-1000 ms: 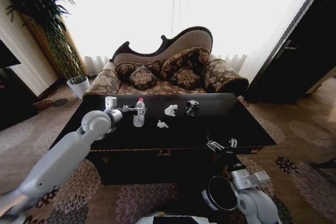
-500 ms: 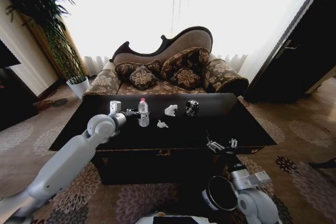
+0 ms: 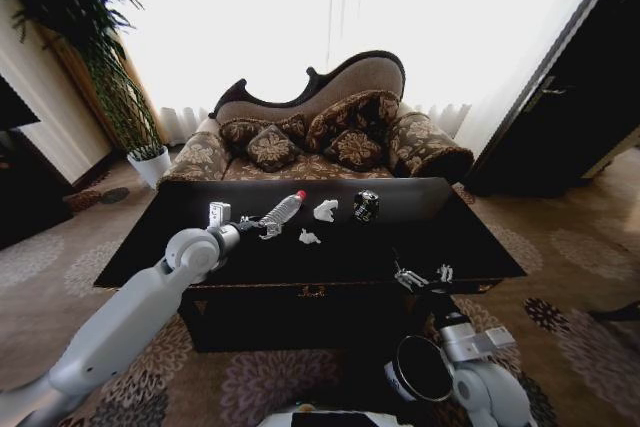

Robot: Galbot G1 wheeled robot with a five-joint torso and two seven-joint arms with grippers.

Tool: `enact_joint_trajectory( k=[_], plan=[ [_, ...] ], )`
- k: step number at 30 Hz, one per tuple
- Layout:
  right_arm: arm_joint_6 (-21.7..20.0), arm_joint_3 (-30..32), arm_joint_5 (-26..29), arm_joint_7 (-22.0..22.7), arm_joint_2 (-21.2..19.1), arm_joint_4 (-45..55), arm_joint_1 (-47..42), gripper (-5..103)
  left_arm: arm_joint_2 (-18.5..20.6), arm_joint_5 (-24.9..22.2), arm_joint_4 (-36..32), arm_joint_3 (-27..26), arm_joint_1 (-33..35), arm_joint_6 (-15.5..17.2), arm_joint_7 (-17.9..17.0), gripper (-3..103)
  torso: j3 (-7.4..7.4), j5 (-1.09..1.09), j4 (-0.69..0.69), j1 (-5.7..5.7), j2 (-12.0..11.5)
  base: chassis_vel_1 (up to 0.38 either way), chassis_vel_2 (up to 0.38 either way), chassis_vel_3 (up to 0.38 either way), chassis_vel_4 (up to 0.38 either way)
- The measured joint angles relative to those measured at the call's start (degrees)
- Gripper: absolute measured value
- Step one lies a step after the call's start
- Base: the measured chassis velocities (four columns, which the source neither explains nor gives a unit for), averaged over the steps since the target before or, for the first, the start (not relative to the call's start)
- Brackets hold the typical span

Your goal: Move to the front of the table and place the trash on the table into the trash bin.

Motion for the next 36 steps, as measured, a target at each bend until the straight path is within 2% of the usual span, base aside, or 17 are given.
enact_joint_trajectory(
  k=[5, 7, 10, 14, 16, 19, 22, 24, 25, 27, 28, 29, 30, 31, 33, 35, 36],
  plan=[
    [0.1, 0.0, 0.0, 0.0, 0.0, 0.0, -0.2, 100, 0.0, 0.1, -0.3, -0.6, 1.1, -0.4, 0.5, 62, 0.00, 0.00, 0.00, 0.00, 0.0, 0.000, 0.000, 0.000, 0.000],
    [0.1, 0.0, 0.0, 0.0, 0.1, 0.0, -0.2, 100, 0.0, 0.1, -0.4, -0.8, 1.3, -0.5, 0.5, 62, 0.00, 0.00, 0.00, 0.00, 0.0, 0.000, 0.000, 0.000, 0.000],
    [0.2, -0.1, 0.0, -0.1, 0.2, 0.1, -0.3, 100, 0.0, 0.5, -1.2, -1.8, 2.4, -0.8, 1.0, 50, 0.00, 0.00, 0.00, 0.00, 0.0, 0.000, 0.000, 0.000, 0.000],
    [0.2, -0.1, 0.0, -0.2, 0.3, 0.2, -0.3, 100, 0.4, 1.6, -2.6, -4.0, 3.9, -1.2, 1.6, 44, 0.00, 0.00, 0.00, 0.00, 0.0, 0.000, 0.000, 0.000, 0.000],
    [0.2, -0.1, 0.1, -0.2, 0.1, 0.1, -0.2, 100, 0.4, 4.1, -4.1, -7.1, 5.5, -1.6, 2.6, 38, 0.00, 0.00, -0.01, 0.00, 0.0, 0.000, 0.000, 0.000, 0.000],
    [0.1, -0.1, 0.6, -0.2, -0.1, 0.1, -0.1, 100, 0.4, 6.8, -5.5, -9.8, 7.1, -2.2, 3.8, 35, 0.00, 0.00, -0.01, 0.00, 0.0, 0.000, 0.000, 0.000, 0.000],
    [-0.3, -0.4, 2.1, -0.7, -0.6, 0.0, 0.4, 100, 0.8, 16.2, -8.7, -16.3, 12.2, -4.8, 10.0, 33, 0.00, 0.00, 0.00, 0.00, 0.0, 0.000, 0.000, 0.000, 0.000],
    [-0.3, -0.4, 2.4, -0.9, -0.7, -0.1, 0.4, 100, 0.9, 17.4, -9.2, -17.2, 13.1, -5.4, 11.0, 33, 0.00, 0.00, 0.01, 0.00, 0.0, 0.000, 0.000, 0.000, 0.000],
    [-0.2, -0.5, 3.0, -1.5, -0.9, -0.3, 0.5, 100, 1.1, 19.2, -10.1, -18.6, 14.7, -6.4, 12.6, 33, 0.00, 0.00, 0.01, 0.00, 0.0, 0.000, 0.000, 0.000, 0.000],
    [0.4, -1.4, 5.6, -4.0, -1.5, -1.0, 0.5, 100, 1.4, 24.2, -11.8, -22.1, 18.1, -11.3, 16.8, 33, 0.00, 0.00, 0.00, 0.00, 0.0, 0.000, 0.000, 0.000, 0.000],
    [0.4, -1.4, 5.6, -4.0, -1.5, -1.0, 0.5, 100, 1.4, 24.2, -11.8, -22.1, 18.1, -11.3, 16.8, 33, 0.00, 0.00, 0.00, 0.00, 0.0, 0.000, 0.000, 0.000, 0.000],
    [0.7, -1.9, 7.3, -5.1, -1.7, -1.3, 0.5, 100, 1.4, 26.3, -12.2, -23.4, 19.2, -14.0, 18.6, 33, 0.00, 0.00, 0.00, 0.00, 0.0, 0.000, 0.000, 0.000, 0.000],
    [0.7, -2.2, 7.9, -5.4, -1.8, -1.3, 0.5, 100, 1.4, 27.0, -12.4, -24.0, 19.6, -15.0, 19.3, 33, 0.00, -0.01, 0.00, 0.00, 0.0, 0.000, 0.000, 0.000, 0.000],
    [0.9, -3.2, 11.7, -7.0, -2.1, -1.6, 0.5, 100, 1.4, 28.8, -13.2, -26.0, 21.3, -18.3, 21.7, 33, 0.00, 0.01, 0.00, 0.00, 0.0, 0.000, 0.000, 0.000, 0.000],
    [0.9, -3.9, 15.6, -8.4, -2.5, -1.8, 0.7, 100, 1.4, 30.3, -14.3, -28.6, 23.6, -22.1, 24.7, 33, 0.00, 0.00, 0.00, 0.00, 0.0, 0.000, 0.000, 0.000, 0.000],
    [1.0, -4.0, 16.7, -9.0, -2.6, -1.9, 0.8, 100, 1.4, 30.9, -14.5, -29.3, 24.3, -23.3, 25.8, 33, 0.00, 0.00, 0.00, 0.00, 0.0, 0.000, 0.000, 0.000, 0.000],
    [1.1, -4.2, 18.5, -10.2, -2.8, -1.9, 0.9, 100, 1.5, 32.4, -14.6, -30.7, 25.7, -25.7, 29.0, 33, 0.00, 0.00, 0.01, 0.00, 0.0, 0.000, 0.000, 0.000, 0.000]
  ],
)
